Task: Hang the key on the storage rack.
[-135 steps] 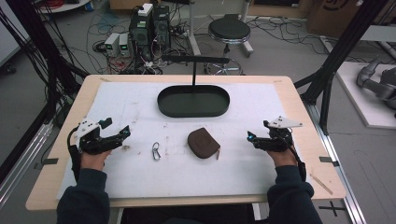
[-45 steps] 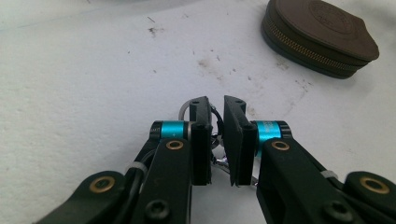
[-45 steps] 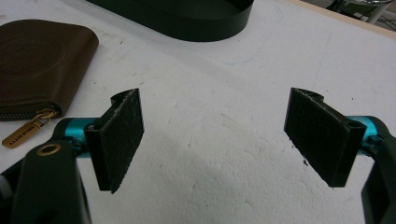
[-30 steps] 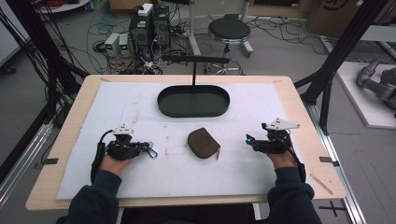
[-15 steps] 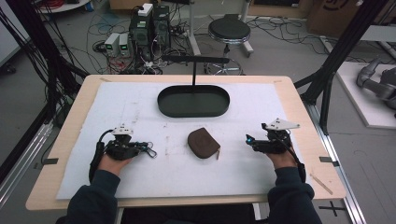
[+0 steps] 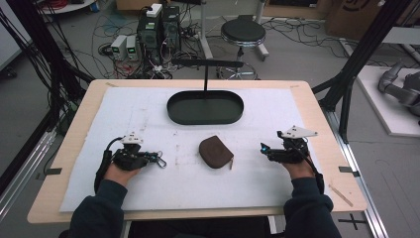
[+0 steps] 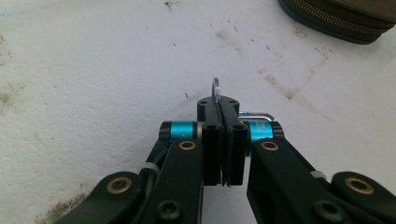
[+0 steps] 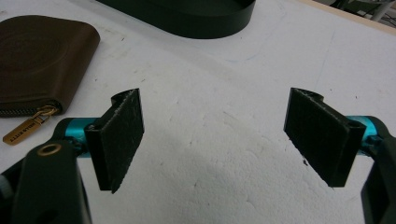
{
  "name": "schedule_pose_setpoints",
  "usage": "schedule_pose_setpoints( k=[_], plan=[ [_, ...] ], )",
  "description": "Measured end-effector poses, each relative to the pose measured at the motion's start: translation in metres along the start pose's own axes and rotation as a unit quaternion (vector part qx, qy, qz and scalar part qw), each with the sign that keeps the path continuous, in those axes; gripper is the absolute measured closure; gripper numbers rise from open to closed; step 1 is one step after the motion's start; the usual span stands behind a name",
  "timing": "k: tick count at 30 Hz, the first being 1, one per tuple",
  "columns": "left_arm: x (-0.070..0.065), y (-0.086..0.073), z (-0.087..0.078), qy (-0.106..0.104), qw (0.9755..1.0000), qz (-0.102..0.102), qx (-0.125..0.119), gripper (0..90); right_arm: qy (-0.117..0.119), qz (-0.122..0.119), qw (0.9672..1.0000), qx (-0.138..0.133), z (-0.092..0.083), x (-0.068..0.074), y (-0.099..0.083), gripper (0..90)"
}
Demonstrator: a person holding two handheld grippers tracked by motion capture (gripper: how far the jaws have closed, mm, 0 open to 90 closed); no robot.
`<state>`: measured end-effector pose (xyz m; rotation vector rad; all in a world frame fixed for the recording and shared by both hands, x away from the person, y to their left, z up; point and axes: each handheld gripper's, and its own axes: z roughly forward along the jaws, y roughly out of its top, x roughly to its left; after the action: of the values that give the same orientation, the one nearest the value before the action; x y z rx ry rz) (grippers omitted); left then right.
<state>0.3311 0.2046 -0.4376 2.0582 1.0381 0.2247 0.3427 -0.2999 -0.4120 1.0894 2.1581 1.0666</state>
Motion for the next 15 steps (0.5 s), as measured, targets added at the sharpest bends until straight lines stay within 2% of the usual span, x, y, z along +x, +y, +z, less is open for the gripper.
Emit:
schedule_pose_setpoints(
  k=[3,8,10,14,15],
  plan=[
    [0.002,0.001,-0.002,-0.004,0.9999,-0.009,-0.011,88.0,0.001,0.001,1.0000,0.000,0.000,0.000,0.000,20.3],
    [0.003,0.003,-0.010,-0.023,0.9974,-0.024,-0.064,88.1,-0.001,0.003,1.0000,-0.003,-0.001,0.000,0.000,20.3],
    [0.004,0.004,-0.013,-0.035,0.9954,-0.021,-0.087,88.1,-0.001,0.005,1.0000,-0.005,-0.002,-0.001,0.000,20.3],
    [0.003,0.009,-0.015,-0.034,0.9937,-0.018,-0.105,88.1,0.000,0.009,0.9999,-0.006,-0.002,-0.001,0.000,20.3],
    [0.003,0.011,-0.017,-0.031,0.9927,-0.014,-0.116,88.1,-0.001,0.008,0.9999,-0.008,-0.002,-0.002,0.000,20.3]
  ],
)
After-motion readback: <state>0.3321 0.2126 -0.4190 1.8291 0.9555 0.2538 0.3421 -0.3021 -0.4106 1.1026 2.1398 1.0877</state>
